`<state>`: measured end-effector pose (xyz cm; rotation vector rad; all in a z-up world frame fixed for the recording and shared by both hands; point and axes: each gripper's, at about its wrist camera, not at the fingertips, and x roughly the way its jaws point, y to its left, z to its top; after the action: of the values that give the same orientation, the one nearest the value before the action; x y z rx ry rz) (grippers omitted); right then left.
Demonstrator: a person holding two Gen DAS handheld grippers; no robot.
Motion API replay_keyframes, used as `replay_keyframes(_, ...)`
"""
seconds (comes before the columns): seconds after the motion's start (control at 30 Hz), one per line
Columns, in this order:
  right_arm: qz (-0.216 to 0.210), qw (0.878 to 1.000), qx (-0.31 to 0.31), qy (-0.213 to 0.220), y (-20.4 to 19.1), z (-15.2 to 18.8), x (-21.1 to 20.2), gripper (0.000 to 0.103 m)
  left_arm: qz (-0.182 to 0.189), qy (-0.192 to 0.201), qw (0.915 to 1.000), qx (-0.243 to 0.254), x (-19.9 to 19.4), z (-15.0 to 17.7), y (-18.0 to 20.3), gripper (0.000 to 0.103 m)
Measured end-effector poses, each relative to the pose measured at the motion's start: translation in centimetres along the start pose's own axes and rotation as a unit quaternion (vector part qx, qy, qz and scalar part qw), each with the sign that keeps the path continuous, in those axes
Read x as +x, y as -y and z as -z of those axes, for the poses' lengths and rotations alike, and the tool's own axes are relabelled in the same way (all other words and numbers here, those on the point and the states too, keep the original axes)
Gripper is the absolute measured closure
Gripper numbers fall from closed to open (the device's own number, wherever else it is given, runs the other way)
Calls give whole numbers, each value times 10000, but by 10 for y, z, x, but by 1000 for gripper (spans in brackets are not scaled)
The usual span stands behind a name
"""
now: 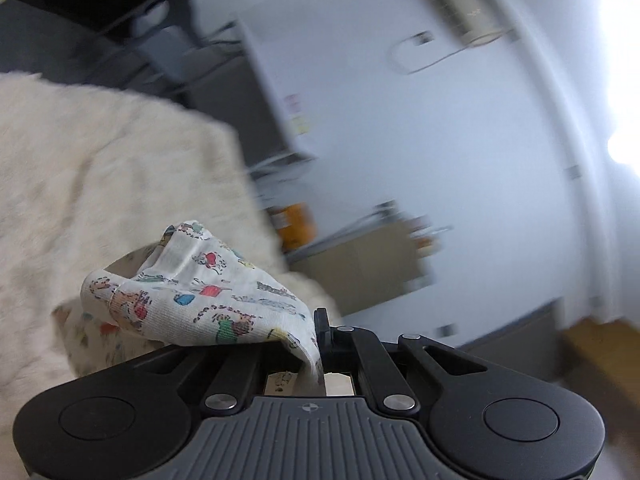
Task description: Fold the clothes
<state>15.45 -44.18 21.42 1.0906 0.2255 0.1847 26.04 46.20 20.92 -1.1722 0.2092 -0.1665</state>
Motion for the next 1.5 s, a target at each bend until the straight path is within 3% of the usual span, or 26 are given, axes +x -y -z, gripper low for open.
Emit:
replay_keyframes(0.1,-415,9988,-192,155,10,8,-43,94,578,41,9983,78,-51,8,-21,102)
replay_keyframes(0.17,-716,9968,-313,177,31,20,-78,94,483,-98,9988,47,-71,25,-65,102)
replay_keyframes(0.23,-742,9970,-184,-96,81,42,-104,92,90,-338,9993,135,-74,45,-108,101)
replay_keyframes(0.27,-555,9980,-198,-217,104,53,-110,89,-258,-556,9977,292,-71,59,-138,101)
replay_keyframes(0.33,305,9972,-280,-616,156,77,-109,88,-815,-929,9919,302,-58,89,-192,101)
replay_keyframes(0.43,1620,9792,-378,-1159,226,107,-102,86,-1568,-1620,9741,182,-34,133,-268,101)
replay_keyframes(0.47,1936,9727,-369,-1228,240,112,-101,86,-1846,-1694,9680,120,-30,145,-288,101)
replay_keyframes(0.57,2293,9672,-296,-1057,253,107,-116,84,-2032,-1539,9667,222,-36,155,-299,94)
replay_keyframes(0.6,2236,9692,-368,-963,246,104,-122,82,-2070,-1456,9670,284,-40,155,-298,89)
replay_keyframes(0.7,1902,9710,-1085,-956,205,98,-131,68,-2276,-1217,9630,780,-55,147,-272,63)
replay_keyframes(0.73,1748,9686,-1388,-1100,188,102,-128,64,-2412,-1101,9582,1074,-65,144,-254,62)
replay_keyframes(0.77,1554,9636,-1744,-1301,166,108,-121,61,-2420,-1008,9568,1261,-71,142,-242,60)
replay_keyframes(0.83,1165,9486,-2362,-1755,131,137,-106,54,-2447,-829,9515,1671,-83,141,-218,42)
replay_keyframes(0.9,770,9266,-2941,-2212,97,171,-90,54,-2387,-667,9480,1999,-96,143,-196,35)
replay_keyframes(0.97,370,8977,-3498,-2652,63,205,-75,54,-2357,-627,9485,2020,-103,147,-189,34)
replay_keyframes(1.07,-235,8419,-4283,-3274,12,255,-52,54,-2554,-614,9408,2142,-102,157,-197,34)
replay_keyframes(1.13,-495,8190,-4457,-3580,-5,291,-35,54,-2627,-660,9442,1872,-99,161,-218,34)
replay_keyframes(1.3,-535,8012,-4454,-3959,-5,339,-33,62,-2969,-723,9404,1491,-92,170,-274,34)
replay_keyframes(1.4,-368,7963,-4443,-4088,4,351,-34,93,-3098,-539,9402,1311,-89,166,-293,37)
replay_keyframes(1.43,-373,7944,-4456,-4110,6,351,-35,99,-3120,-571,9387,1352,-86,165,-295,58)
replay_keyframes(1.47,-377,7925,-4469,-4132,8,352,-35,102,-3195,-627,9342,1456,-81,165,-297,70)
replay_keyframes(1.5,-433,7925,-4481,-4115,6,350,-36,102,-3209,-622,9333,1485,-81,165,-296,76)
